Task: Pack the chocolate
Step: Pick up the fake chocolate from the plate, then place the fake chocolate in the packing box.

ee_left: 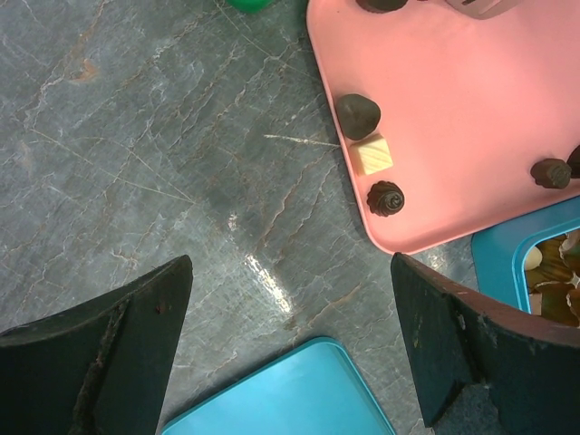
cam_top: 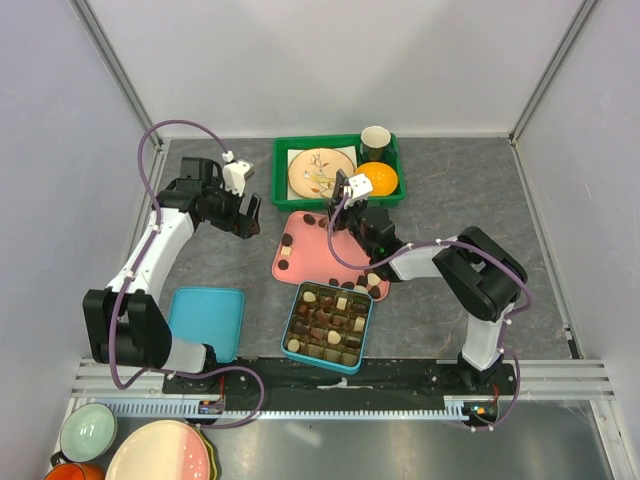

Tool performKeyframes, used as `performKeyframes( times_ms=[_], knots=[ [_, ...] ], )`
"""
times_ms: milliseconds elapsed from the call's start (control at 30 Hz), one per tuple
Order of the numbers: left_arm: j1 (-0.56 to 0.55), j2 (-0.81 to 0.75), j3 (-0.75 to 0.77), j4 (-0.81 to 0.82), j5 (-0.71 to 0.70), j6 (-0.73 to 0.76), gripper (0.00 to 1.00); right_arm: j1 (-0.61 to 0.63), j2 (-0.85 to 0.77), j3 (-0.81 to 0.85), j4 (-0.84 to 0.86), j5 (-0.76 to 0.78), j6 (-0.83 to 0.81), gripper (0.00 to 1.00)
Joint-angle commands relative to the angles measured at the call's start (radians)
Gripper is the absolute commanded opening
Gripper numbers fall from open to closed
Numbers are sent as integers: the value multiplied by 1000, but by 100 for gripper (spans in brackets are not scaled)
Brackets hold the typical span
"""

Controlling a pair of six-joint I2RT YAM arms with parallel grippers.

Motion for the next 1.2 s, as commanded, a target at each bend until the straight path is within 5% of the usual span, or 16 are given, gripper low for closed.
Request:
performKeyframes(
  times_ms=[0,333,667,1167],
  knots=[
    [7,-38,-15,20,10,29,98,-4,-102,-26,12,-44,-25,42],
    [8,-52,-35,26,9,24,98,16,-452,-142,-196,-227,-28,33],
    [10,-69,-73,41,-5,20,98,268,-828,-233,-551,-365,-11,29],
    [10,-97,-93,15,-36,14,98,485,-870,-264,-661,-399,44,29]
  ],
)
